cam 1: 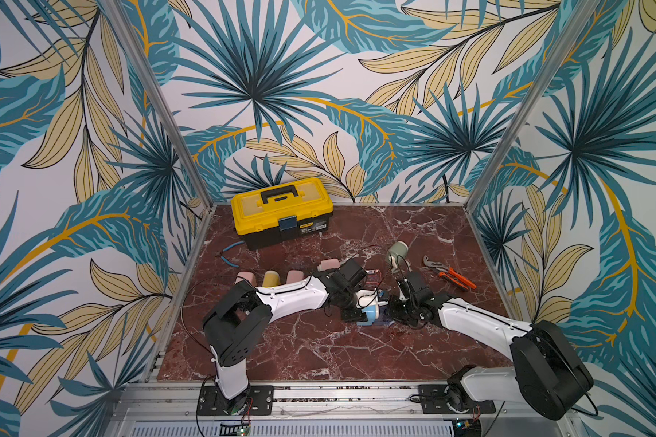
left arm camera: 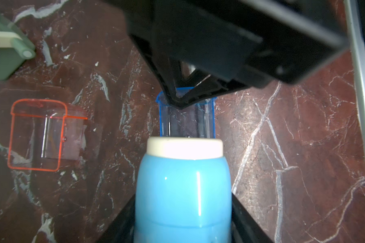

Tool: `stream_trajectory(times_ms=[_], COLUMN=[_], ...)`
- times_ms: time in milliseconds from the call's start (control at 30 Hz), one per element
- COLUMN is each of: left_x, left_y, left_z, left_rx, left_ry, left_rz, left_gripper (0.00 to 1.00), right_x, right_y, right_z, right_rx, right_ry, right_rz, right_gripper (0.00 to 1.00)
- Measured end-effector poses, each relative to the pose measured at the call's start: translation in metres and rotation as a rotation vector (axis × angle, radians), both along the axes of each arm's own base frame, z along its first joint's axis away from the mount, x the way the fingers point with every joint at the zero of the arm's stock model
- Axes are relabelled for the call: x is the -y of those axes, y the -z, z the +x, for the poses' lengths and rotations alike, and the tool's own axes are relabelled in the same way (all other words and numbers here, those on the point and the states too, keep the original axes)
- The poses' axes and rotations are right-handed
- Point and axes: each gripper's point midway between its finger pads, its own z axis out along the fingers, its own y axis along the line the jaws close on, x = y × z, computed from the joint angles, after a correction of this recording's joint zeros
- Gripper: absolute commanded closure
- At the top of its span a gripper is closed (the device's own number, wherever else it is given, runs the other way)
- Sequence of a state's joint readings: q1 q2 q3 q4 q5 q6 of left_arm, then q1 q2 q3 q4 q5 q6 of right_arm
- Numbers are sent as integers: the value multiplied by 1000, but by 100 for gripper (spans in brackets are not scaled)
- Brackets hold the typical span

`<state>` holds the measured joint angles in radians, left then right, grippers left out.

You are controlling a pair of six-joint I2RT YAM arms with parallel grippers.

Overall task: Put the tray back into the pencil sharpener
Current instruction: Close the container of the pencil sharpener.

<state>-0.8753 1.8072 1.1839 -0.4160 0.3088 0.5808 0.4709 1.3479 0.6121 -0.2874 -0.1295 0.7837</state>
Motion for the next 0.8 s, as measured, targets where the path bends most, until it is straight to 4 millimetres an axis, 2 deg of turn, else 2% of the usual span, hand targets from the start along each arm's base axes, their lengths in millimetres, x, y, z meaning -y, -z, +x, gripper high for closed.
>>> stream_trajectory(times_ms=[333,500,633,800], left_x=[3,3,3,3], left_y=[0,0,0,0], left_z=[1,2,2,2], left_rx=[20,21,22,22], left_ry=[12,11,10,10], left_rz=[6,6,7,7], left_gripper=[52,52,52,52], right_x=[-14,-19,-16,-2], right_y=[-2,-2,-1,-17], right_z=[5,7,3,3], right_rx=[20,41,41,103], right_ry=[-34,-36,-16,35], right_rz=[68,118,141,153], right_gripper=[78,75,73,72])
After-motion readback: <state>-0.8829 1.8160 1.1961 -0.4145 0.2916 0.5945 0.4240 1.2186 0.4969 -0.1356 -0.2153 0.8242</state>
